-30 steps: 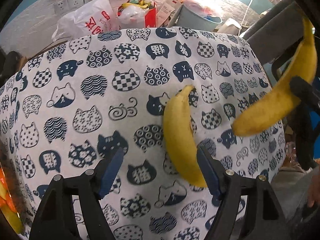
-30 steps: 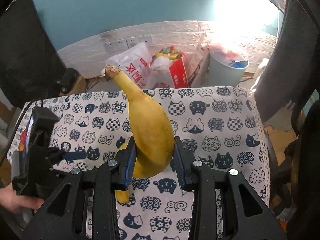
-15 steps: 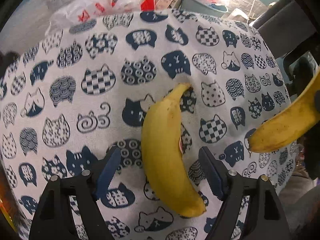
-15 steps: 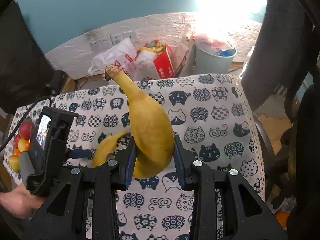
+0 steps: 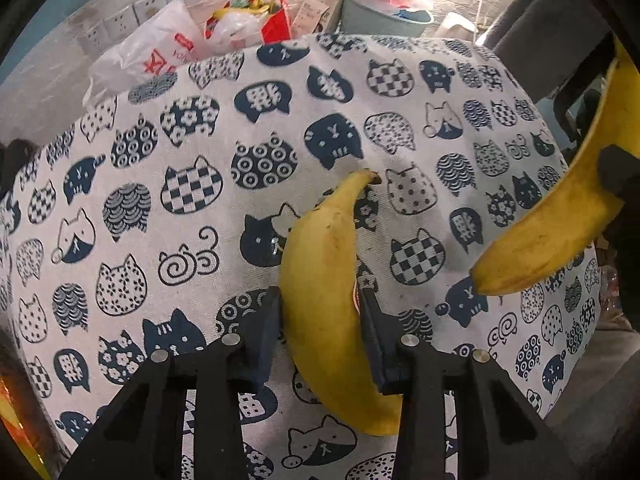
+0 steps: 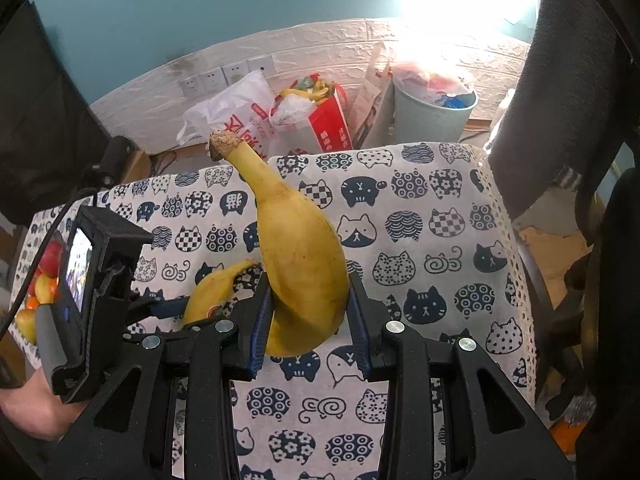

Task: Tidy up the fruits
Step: 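Lift both bananas and carry them toward the green plate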

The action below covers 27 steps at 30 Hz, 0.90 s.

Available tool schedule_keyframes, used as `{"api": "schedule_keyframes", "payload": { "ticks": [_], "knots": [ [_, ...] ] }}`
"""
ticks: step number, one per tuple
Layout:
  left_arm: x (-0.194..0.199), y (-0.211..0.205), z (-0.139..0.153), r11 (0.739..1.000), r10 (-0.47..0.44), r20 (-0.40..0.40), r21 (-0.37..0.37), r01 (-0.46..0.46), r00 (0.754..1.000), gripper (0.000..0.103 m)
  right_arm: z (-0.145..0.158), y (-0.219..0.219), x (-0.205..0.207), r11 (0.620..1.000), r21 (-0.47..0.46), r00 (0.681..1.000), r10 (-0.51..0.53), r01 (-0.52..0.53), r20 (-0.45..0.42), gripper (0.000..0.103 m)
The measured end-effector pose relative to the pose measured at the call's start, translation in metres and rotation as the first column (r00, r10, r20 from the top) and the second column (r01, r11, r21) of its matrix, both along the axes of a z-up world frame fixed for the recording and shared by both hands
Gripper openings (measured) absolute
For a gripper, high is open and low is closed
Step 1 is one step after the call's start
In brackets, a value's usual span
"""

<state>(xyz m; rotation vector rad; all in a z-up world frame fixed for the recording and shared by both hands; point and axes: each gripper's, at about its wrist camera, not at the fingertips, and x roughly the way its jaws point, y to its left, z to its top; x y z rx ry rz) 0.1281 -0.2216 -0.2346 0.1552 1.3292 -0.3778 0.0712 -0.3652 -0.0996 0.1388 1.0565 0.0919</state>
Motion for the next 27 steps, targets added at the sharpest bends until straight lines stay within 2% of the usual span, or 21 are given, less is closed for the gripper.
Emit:
{"api": "schedule_keyframes", "payload": {
  "ticks": [16, 27],
  "knots": [
    [-0.012, 0.027, 0.058, 0.999, 0.022, 0.123, -0.050, -0.016, 0.992, 0.036, 0.014, 0.011, -0.004, 1.000, 0.001, 0.999, 0.023, -0.023, 0.040, 0.033],
    [-0.031, 0.049, 0.098, 0.999, 0.018, 0.228, -0.040, -0.010, 0.973, 0.036, 0.032, 0.027, -0.006, 0.998, 0.004, 0.994, 0.067, -0.067, 0.082, 0.033]
  ]
}}
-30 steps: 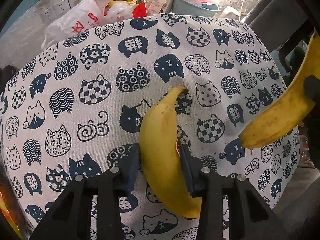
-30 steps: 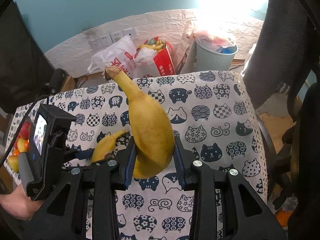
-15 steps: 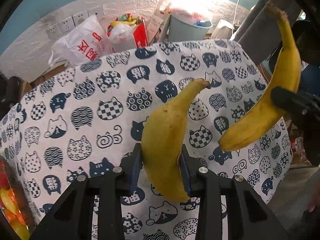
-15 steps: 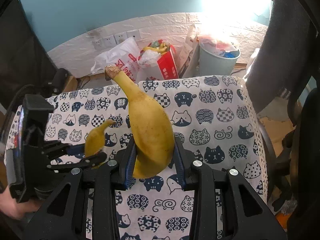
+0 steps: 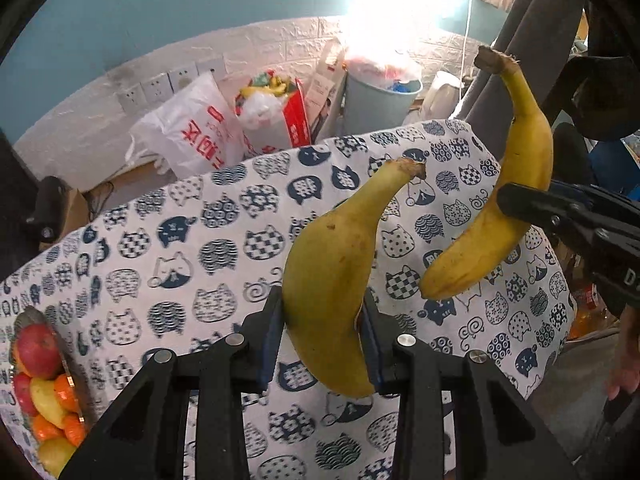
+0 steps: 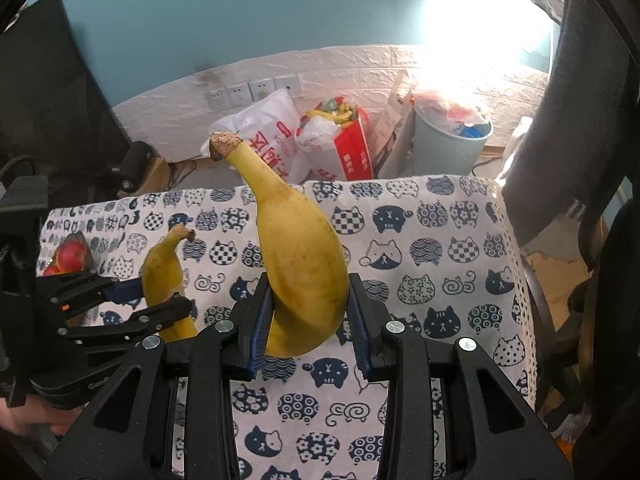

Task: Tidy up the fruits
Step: 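Lift both bananas and carry them toward the green plate, then lower both bananas onto the fruit on the plate and open both grippers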

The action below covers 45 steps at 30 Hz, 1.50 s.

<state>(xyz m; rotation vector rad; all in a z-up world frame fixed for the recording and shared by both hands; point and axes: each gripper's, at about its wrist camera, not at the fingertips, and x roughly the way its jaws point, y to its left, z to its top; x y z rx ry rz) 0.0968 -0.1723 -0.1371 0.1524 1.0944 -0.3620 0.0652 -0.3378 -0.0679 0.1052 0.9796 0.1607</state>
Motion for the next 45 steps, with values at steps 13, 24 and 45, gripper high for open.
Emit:
{"api": "schedule_keyframes", "payload": {
  "ticks": [13, 24, 45],
  "knots": [
    [-0.018, 0.074, 0.036, 0.992, 0.122, 0.053, -0.033, -0.121, 0.991, 0.036, 0.024, 0.049, 0.002, 0.995, 0.012, 0.994, 0.101, -0.102, 0.044, 0.033],
    [-0.037, 0.135, 0.054, 0.979, 0.201, 0.090, -0.046, -0.197, 0.975, 0.036, 0.039, 0.108, 0.005, 0.978, 0.005, 0.976, 0.209, -0.210, 0.068, 0.033],
    [-0.068, 0.264, 0.064, 0.907, 0.420, 0.097, -0.087, -0.413, 0.902, 0.036, 0.044, 0.251, 0.010, 0.897, 0.033, 0.896, 0.440, -0.442, 0.056, 0.033]
  ]
}}
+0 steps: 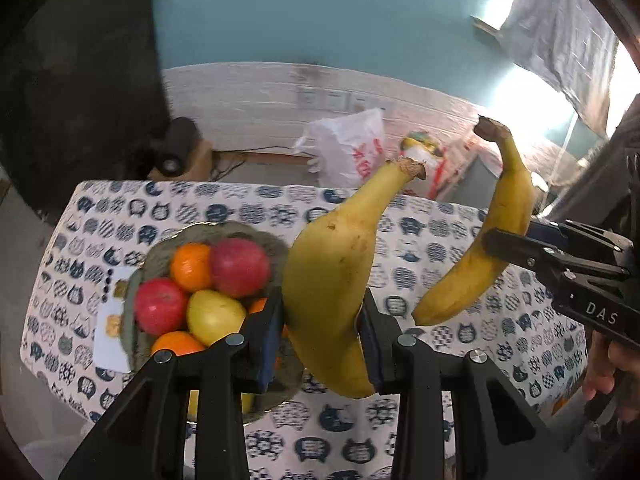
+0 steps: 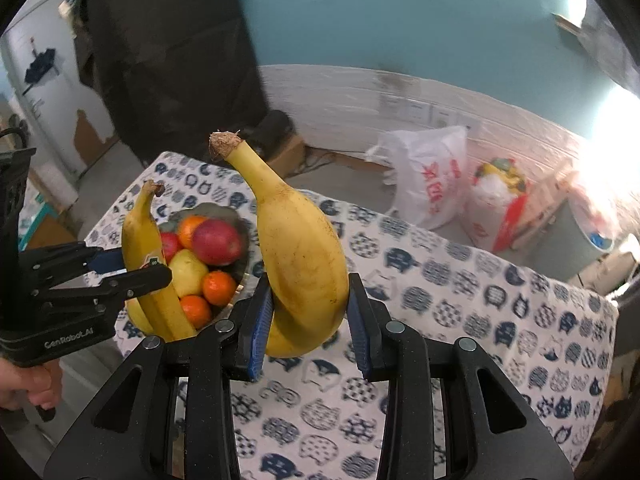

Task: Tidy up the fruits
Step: 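Lower both bananas onto the fruit on the plate and open both grippers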

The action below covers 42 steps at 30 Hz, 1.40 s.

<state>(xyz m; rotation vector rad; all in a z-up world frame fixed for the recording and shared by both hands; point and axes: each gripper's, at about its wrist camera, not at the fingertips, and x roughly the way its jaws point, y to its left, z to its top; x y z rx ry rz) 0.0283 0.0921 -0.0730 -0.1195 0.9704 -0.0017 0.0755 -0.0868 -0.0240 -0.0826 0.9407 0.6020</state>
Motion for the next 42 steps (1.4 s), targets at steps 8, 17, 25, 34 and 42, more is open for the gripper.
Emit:
{"api": "schedule_keyframes", "payload": {
  "ticks": [8, 17, 25, 34, 42],
  "knots": [
    [-0.005, 0.057, -0.015, 0.992, 0.115, -0.035, -0.055, -0.117, 0.993, 0.036, -0.010, 0.054, 0.009, 0.996, -0.014, 0.996, 0.089, -0.089, -0.021, 0.033],
    [0.002, 0.098, -0.042, 0.974, 0.189, -0.093, -0.112, -0.199, 0.978, 0.036, -0.032, 0.104, 0.021, 0.984, -0.049, 0.984, 0.167, -0.170, -0.064, 0.033],
    [0.008, 0.109, -0.049, 0.960, 0.204, -0.118, -0.171, -0.222, 0.972, 0.036, -0.054, 0.138, 0.027, 0.966, -0.106, 0.967, 0.225, -0.238, -0.120, 0.033],
    [0.010, 0.131, -0.063, 0.926, 0.272, -0.171, -0.222, -0.306, 0.947, 0.039, -0.069, 0.169, 0.034, 0.952, -0.126, 0.955, 0.259, -0.278, -0.147, 0.036],
    [0.004, 0.140, -0.066, 0.909, 0.301, -0.194, -0.239, -0.343, 0.934, 0.048, -0.076, 0.182, 0.044, 0.948, -0.046, 0.933, 0.301, -0.316, -0.200, 0.040]
  ]
}}
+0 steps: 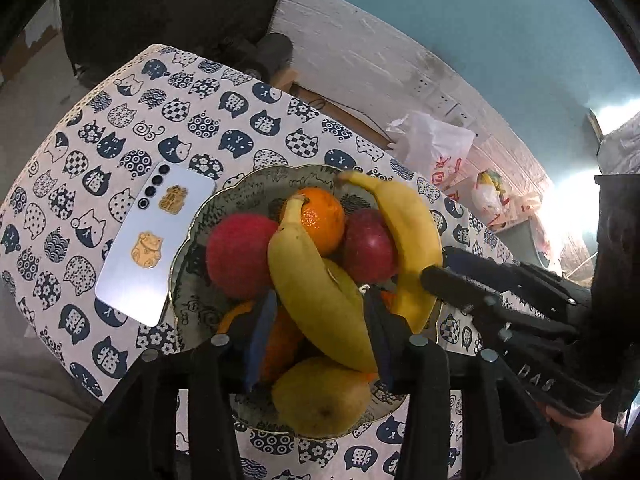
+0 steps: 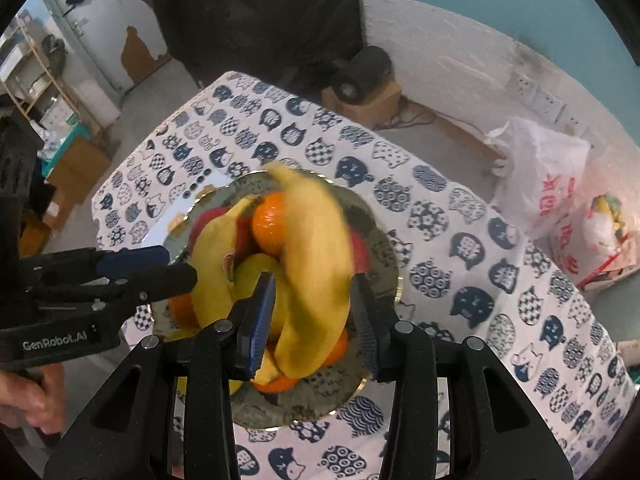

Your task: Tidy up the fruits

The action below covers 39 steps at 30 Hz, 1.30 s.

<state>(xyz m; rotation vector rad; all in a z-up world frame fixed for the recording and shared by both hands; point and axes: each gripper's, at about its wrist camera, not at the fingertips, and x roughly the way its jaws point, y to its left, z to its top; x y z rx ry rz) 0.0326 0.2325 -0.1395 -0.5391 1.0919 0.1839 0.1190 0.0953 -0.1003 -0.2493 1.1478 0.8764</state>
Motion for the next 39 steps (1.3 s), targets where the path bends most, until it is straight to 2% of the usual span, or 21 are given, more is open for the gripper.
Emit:
{"api": "schedule_keyframes", "payload": {
  "ticks": [1, 3, 8, 10, 17, 24, 29, 32, 39],
  "knots": [
    [-0.001, 0.000, 0.001, 1.000, 0.001, 0.003, 0.006, -0.001, 1.000, 0.050, -0.001, 0.003, -0.002, 1.000, -0.001, 1.000, 0.009, -0.009, 0.001, 0.042],
    [-0.003, -0.001, 0.004, 1.000, 0.001, 0.006, 0.016, -0.001, 1.000, 0.054, 0.001, 0.008, -0.008, 1.000, -0.011, 0.999, 0.029, -0.029, 0.027, 0.053],
    [-0.008, 0.000, 0.008, 1.000, 0.006, 0.002, 0.028, -0.006, 1.000, 0.060, 0.006, 0.007, -0.011, 1.000, -0.006, 1.000, 0.006, -0.006, 0.029, 0.053],
    [-0.010, 0.000, 0.011, 0.999, 0.006, 0.003, 0.041, -0.006, 1.000, 0.061, 0.011, 0.004, -0.013, 1.000, -0.001, 0.999, -0.005, 0.006, 0.042, 0.056],
    [-0.022, -0.008, 0.035, 0.991, -0.018, 0.031, 0.132, 0.014, 0.999, 0.071, 0.035, -0.012, -0.020, 0.998, 0.025, 0.995, -0.053, 0.051, 0.087, 0.063],
    [-0.037, -0.027, 0.067, 0.968, -0.069, 0.060, 0.246, 0.053, 0.996, 0.079, 0.067, -0.035, -0.028, 0.993, 0.066, 0.984, -0.111, 0.102, 0.139, 0.072],
    [-0.047, -0.043, 0.090, 0.944, -0.116, 0.080, 0.319, 0.085, 0.990, 0.082, 0.087, -0.052, -0.035, 0.985, 0.106, 0.976, -0.153, 0.138, 0.156, 0.073],
    [-0.052, -0.050, 0.098, 0.928, -0.131, 0.085, 0.360, 0.093, 0.988, 0.088, 0.097, -0.063, -0.041, 0.981, 0.121, 0.971, -0.171, 0.152, 0.167, 0.074],
    [-0.060, -0.061, 0.114, 0.914, -0.153, 0.098, 0.393, 0.103, 0.983, 0.088, 0.109, -0.088, -0.051, 0.975, 0.130, 0.961, -0.201, 0.178, 0.189, 0.074]
  ]
}}
